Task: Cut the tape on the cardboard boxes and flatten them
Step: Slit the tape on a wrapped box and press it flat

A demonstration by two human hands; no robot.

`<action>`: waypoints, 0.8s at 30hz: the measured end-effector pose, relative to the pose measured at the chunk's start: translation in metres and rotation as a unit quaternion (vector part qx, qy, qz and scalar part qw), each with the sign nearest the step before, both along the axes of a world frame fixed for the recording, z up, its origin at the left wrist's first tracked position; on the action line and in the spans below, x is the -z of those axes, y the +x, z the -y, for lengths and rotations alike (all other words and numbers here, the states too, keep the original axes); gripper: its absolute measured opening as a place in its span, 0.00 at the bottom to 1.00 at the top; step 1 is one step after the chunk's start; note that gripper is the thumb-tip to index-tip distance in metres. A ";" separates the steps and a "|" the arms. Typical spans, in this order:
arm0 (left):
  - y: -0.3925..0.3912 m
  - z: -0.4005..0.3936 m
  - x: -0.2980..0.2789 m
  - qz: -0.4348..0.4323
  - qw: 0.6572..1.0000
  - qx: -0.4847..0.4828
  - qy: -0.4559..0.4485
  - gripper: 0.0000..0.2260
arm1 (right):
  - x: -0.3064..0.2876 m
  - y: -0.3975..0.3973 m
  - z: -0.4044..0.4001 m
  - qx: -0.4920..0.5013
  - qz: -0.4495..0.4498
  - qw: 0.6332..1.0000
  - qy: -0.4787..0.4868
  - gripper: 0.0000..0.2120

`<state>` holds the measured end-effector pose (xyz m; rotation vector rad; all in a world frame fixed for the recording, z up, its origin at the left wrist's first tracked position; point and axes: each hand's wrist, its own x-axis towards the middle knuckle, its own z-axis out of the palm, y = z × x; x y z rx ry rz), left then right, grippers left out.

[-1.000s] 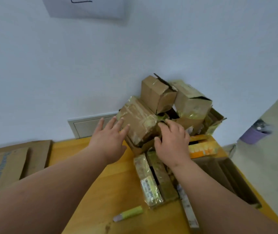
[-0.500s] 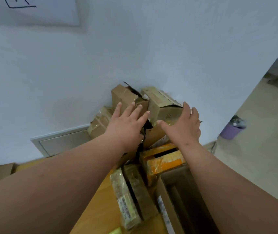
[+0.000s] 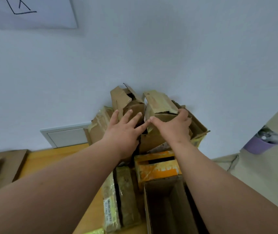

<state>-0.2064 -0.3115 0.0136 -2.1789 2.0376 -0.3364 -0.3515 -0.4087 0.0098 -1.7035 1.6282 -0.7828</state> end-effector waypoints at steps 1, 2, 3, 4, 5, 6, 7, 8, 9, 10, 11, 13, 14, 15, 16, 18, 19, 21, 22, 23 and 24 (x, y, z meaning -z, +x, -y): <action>-0.004 -0.001 -0.003 0.001 1.000 0.006 -0.003 0.36 | -0.002 -0.004 -0.001 0.005 0.010 1.000 -0.004 0.50; -0.008 -0.001 -0.006 0.003 1.000 0.017 -0.010 0.36 | -0.003 -0.009 -0.003 0.011 0.023 1.000 -0.010 0.49; -0.013 -0.002 -0.009 0.005 0.999 0.031 -0.021 0.36 | -0.005 -0.015 -0.004 0.017 0.042 0.999 -0.016 0.47; -0.017 -0.004 -0.012 0.005 0.998 0.045 -0.037 0.37 | -0.007 -0.021 -0.007 0.021 0.067 0.997 -0.021 0.45; -0.019 -0.006 -0.015 0.002 0.997 0.055 -0.056 0.38 | -0.009 -0.027 -0.010 0.023 0.097 0.995 -0.027 0.43; -0.020 -0.009 -0.018 -0.006 0.996 0.056 -0.074 0.39 | -0.012 -0.032 -0.014 0.023 0.129 0.991 -0.034 0.40; -0.019 -0.013 -0.021 -0.015 0.995 0.050 -0.088 0.40 | -0.015 -0.038 -0.017 0.024 0.161 0.986 -0.042 0.38; -0.017 -0.017 -0.024 -0.024 0.994 0.039 -0.097 0.41 | -0.018 -0.043 -0.021 0.025 0.195 0.979 -0.049 0.36; -0.014 -0.022 -0.027 -0.030 0.994 0.027 -0.102 0.41 | -0.022 -0.048 -0.026 0.026 0.230 0.971 -0.055 0.35; -0.010 -0.028 -0.030 -0.035 0.994 0.017 -0.106 0.41 | -0.026 -0.052 -0.031 0.026 0.265 0.962 -0.059 0.34; -0.006 -0.035 -0.033 -0.042 0.993 0.008 -0.113 0.41 | -0.030 -0.055 -0.038 0.026 0.296 0.953 -0.061 0.34; 0.002 -0.049 -0.041 -0.058 0.988 -0.002 -0.140 0.41 | -0.038 -0.055 -0.053 0.018 0.345 0.936 -0.061 0.35; 0.007 -0.058 -0.045 -0.067 0.986 -0.006 -0.155 0.41 | -0.042 -0.053 -0.062 0.007 0.358 0.932 -0.056 0.35; 0.013 -0.067 -0.049 -0.074 0.983 -0.011 -0.168 0.42 | -0.045 -0.048 -0.072 -0.012 0.365 0.930 -0.045 0.36; 0.021 -0.078 -0.053 -0.079 0.980 -0.018 -0.181 0.43 | -0.048 -0.042 -0.082 -0.035 0.368 0.929 -0.031 0.36; 0.041 -0.106 -0.059 -0.084 0.974 -0.040 -0.204 0.44 | -0.053 -0.025 -0.104 -0.087 0.366 0.927 0.007 0.37; 0.052 -0.123 -0.061 -0.086 0.971 -0.054 -0.216 0.44 | -0.054 -0.014 -0.117 -0.114 0.361 0.925 0.032 0.38; 0.079 -0.163 -0.062 -0.094 0.966 -0.082 -0.227 0.46 | -0.051 0.012 -0.147 -0.161 0.348 0.918 0.101 0.39; 0.093 -0.185 -0.061 -0.099 0.965 -0.095 -0.222 0.48 | -0.046 0.027 -0.164 -0.181 0.340 0.912 0.141 0.39; 0.107 -0.208 -0.059 -0.107 0.966 -0.105 -0.210 0.49 | -0.041 0.043 -0.180 -0.200 0.334 0.903 0.181 0.38; 0.120 -0.231 -0.055 -0.117 0.968 -0.111 -0.191 0.51 | -0.036 0.058 -0.196 -0.217 0.332 0.891 0.220 0.36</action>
